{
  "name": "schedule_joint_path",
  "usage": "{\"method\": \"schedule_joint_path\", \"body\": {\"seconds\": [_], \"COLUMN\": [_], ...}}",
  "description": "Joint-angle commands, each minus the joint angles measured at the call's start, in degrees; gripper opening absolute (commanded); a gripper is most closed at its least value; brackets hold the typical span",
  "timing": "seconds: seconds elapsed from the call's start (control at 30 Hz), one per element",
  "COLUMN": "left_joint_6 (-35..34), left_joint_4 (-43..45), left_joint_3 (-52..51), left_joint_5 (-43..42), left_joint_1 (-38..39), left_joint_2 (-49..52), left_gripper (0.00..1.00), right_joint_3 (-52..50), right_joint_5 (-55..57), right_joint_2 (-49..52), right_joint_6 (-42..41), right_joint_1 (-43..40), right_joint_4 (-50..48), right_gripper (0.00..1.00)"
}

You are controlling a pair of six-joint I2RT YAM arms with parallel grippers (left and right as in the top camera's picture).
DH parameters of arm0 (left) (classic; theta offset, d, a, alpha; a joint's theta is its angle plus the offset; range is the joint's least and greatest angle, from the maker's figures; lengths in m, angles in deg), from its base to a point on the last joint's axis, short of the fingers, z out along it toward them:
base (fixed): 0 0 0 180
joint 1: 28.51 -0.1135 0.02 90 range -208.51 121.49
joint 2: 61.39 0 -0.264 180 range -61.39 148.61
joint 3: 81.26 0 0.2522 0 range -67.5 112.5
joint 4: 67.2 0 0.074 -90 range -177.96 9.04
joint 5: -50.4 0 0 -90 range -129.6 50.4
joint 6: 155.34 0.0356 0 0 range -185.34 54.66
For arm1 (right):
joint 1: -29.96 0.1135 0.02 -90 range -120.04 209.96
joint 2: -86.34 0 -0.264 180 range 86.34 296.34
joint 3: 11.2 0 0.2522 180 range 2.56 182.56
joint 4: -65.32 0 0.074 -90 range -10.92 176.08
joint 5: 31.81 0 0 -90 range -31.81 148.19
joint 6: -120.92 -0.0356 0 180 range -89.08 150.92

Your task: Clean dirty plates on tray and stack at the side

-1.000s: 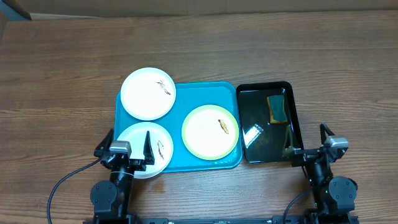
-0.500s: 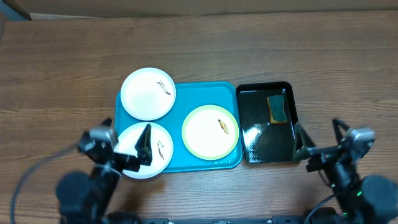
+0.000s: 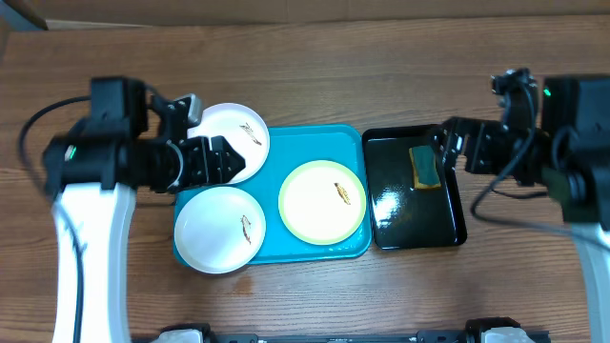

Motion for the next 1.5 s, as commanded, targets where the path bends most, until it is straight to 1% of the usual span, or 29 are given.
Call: {"method": "schedule_joint_path", "body": {"seconds": [0.0, 0.07, 0.1, 0.23, 0.33, 0.4, 0.47, 0.57, 0.63, 0.8, 0.87, 0.97, 1.03, 1.17, 1.23, 1.27, 1.3, 1.37, 1.47], "left_joint_6": [1.86, 2.16, 2.12, -0.9, -3.19, -5.03, -6.08, -6.49, -6.6, -7.74, -7.89, -10.19, -10.97, -11.19, -11.3, -11.67, -12.33, -13.92, -15.21], "left_joint_4": [-1.29, -0.33, 0.26, 5.88, 10.34, 13.4, 16.46, 19.47, 20.79, 23.19, 24.17, 24.63, 24.61, 24.81, 24.35, 24.2, 24.04, 24.0, 25.03], "left_joint_3": [0.07, -1.57, -2.19, -6.88, -10.56, -12.7, -14.36, -15.67, -16.13, -17.22, -18.01, -18.73, -18.75, -18.75, -18.82, -19.06, -19.32, -20.46, -22.73], "left_joint_5": [-2.58, -0.31, 0.63, 5.14, 5.53, 5.7, 5.84, 5.92, 5.95, 6.16, 7.41, 13.38, 15.78, 15.89, 15.91, 15.96, 15.96, 16.57, 16.94], "left_joint_1": [1.66, 3.89, 4.74, 10.21, 13.31, 15.1, 16.33, 17.75, 18.51, 20.28, 20.81, 21.31, 21.35, 21.38, 21.38, 21.38, 21.38, 21.38, 21.38], "left_joint_2": [5.18, 7.08, 7.5, 8.79, 8.85, 8.9, 8.9, 8.94, 8.96, 9.09, 9.16, 9.49, 9.86, 10.36, 10.6, 10.73, 10.78, 11.06, 11.52], "left_gripper": [0.43, 0.36, 0.36, 0.42, 0.45, 0.5, 0.55, 0.57, 0.61, 0.64, 0.64, 0.64, 0.64, 0.7, 0.66, 0.61, 0.59, 0.58, 0.59], "right_joint_3": [1.57, 0.68, 0.13, -4.0, -8.07, -11.56, -14.88, -19.69, -22.67, -29.29, -30.62, -31.85, -32.63, -34.4, -35.1, -35.58, -35.95, -37.18, -38.53], "right_joint_5": [-3.72, -3.45, -3.23, -0.42, 4.24, 8.07, 8.74, 10.47, 12.0, 12.2, 12.94, 15.96, 17.59, 18.14, 18.14, 18.16, 18.14, 18.12, 18.12], "right_joint_2": [4.28, 6.58, 7.43, 10.99, 13.05, 13.97, 14.53, 14.95, 15.19, 16.39, 17.11, 17.68, 17.75, 17.84, 17.84, 17.84, 17.84, 17.84, 17.94], "right_joint_6": [0.02, 0.02, 0.0, -0.04, -2.03, -4.46, -7.85, -8.04, -8.07, -7.72, -7.56, -7.52, -7.54, -7.37, -7.37, -7.37, -7.37, -7.37, -7.37], "right_joint_1": [-0.37, -0.37, -0.37, -0.31, -0.15, -0.09, -0.04, 0.11, 0.35, 1.55, 2.01, 2.69, 2.75, 2.75, 2.75, 2.75, 2.75, 2.75, 2.75], "right_joint_4": [2.29, 3.5, 3.58, 3.04, 1.09, -2.49, -6.67, -14.75, -19.76, -30.8, -33.99, -37.03, -38.73, -41.94, -42.6, -43.01, -43.43, -44.98, -46.73], "right_gripper": [0.9, 0.82, 0.81, 0.8, 0.79, 0.79, 0.79, 0.75, 0.72, 0.72, 0.72, 0.73, 0.74, 0.75, 0.75, 0.75, 0.77, 0.78, 0.79]}}
